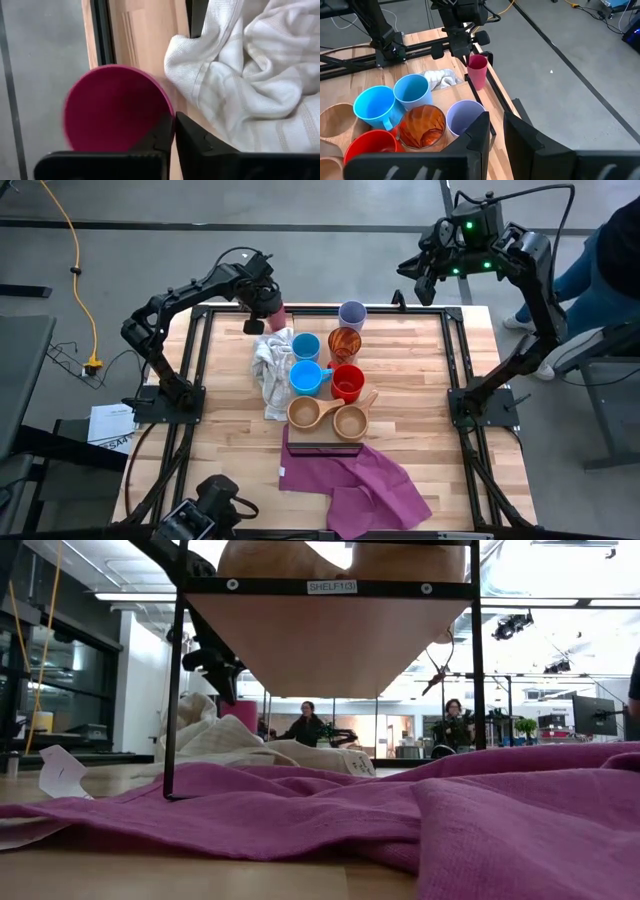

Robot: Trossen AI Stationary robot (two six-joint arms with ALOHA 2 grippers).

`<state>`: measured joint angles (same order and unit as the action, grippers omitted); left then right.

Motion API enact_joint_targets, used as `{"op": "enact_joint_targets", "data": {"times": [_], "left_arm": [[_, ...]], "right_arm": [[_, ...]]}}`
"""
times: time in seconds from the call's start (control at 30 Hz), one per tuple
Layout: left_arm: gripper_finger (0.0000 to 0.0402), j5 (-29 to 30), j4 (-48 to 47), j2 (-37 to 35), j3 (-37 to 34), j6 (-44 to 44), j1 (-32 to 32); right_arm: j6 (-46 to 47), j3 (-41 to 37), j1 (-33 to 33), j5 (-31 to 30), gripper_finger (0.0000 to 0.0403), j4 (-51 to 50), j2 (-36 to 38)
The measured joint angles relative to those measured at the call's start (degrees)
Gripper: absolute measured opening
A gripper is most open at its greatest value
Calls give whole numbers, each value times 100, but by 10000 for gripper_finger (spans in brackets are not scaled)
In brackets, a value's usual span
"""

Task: Stack small to large cups/mugs on shelf
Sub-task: Put the pink cup on the shelf

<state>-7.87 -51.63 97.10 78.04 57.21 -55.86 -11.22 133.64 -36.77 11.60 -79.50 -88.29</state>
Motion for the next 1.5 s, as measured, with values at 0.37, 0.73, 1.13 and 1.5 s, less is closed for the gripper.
{"op": "enact_joint_targets", "data": {"times": [0.37, 0.73, 1.13, 1.5], "left_arm": [[2, 235, -766, -125, 251, -114, 52], [0, -561, -1564, -321, 2766, -704, 204], [0, -336, -2541, -320, 3979, -849, 1167], [0, -132, -2842, -317, 3985, -1011, 1906]], "right_arm": [[-65, 0, 2, -2, 45, 12, 0], [-171, 0, 1, -2, 45, 7, 0], [-276, 0, 2, 96, 45, -172, 0], [-380, 0, 2, 212, 46, -256, 28]]}}
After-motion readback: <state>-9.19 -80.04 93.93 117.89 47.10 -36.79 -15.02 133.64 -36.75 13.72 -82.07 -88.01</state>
